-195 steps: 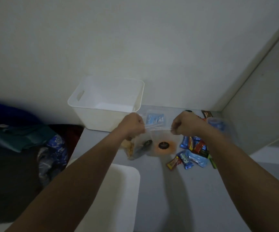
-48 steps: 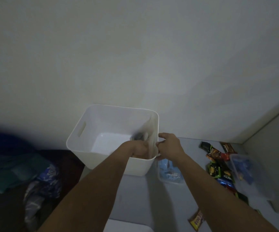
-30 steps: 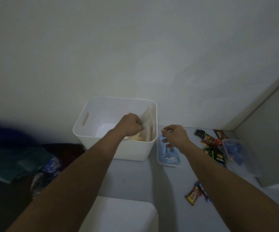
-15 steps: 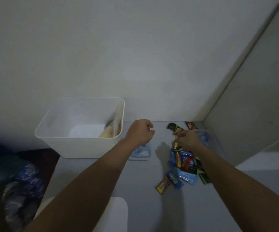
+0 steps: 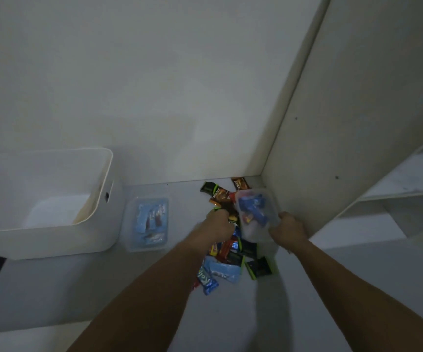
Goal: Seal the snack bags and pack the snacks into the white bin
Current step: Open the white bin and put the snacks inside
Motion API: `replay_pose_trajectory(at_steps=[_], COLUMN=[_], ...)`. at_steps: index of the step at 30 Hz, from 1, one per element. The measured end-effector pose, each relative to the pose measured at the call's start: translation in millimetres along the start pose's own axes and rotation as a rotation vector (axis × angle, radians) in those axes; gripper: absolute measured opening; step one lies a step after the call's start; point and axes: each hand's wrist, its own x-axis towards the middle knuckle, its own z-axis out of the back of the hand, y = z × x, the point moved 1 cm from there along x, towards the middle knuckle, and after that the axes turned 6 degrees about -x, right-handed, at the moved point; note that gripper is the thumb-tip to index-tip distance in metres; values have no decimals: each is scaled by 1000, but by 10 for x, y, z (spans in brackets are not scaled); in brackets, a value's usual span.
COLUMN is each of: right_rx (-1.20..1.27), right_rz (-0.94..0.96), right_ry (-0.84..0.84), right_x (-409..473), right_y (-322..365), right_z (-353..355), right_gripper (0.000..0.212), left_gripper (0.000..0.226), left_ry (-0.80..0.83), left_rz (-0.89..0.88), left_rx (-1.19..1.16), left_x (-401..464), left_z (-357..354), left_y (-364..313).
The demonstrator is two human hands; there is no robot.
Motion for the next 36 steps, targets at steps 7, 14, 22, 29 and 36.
replay_pose_trajectory(at_steps=[7, 14, 22, 29, 36], right_rx=[13, 118, 318, 263, 287], right_rz=[-1, -2, 190, 282, 283], right_ry=[66, 5, 65, 178, 306], right_x=[170, 257, 147, -121, -439], right_y=[-114, -25, 682, 1504, 2042], right_z=[-228, -153, -63, -432, -940], right_gripper=[69, 52, 32, 23, 18], left_gripper=[35, 25, 20, 33, 37], left_ry=[175, -56, -479, -707, -744], left_rz=[87, 120, 89, 200, 293], left_rx=[-216, -438, -404, -341, -356], left_x=[199, 278, 124, -208, -409], left_z=[-334, -271, 286, 879, 1238], left_y=[-127, -123, 65, 622, 1217])
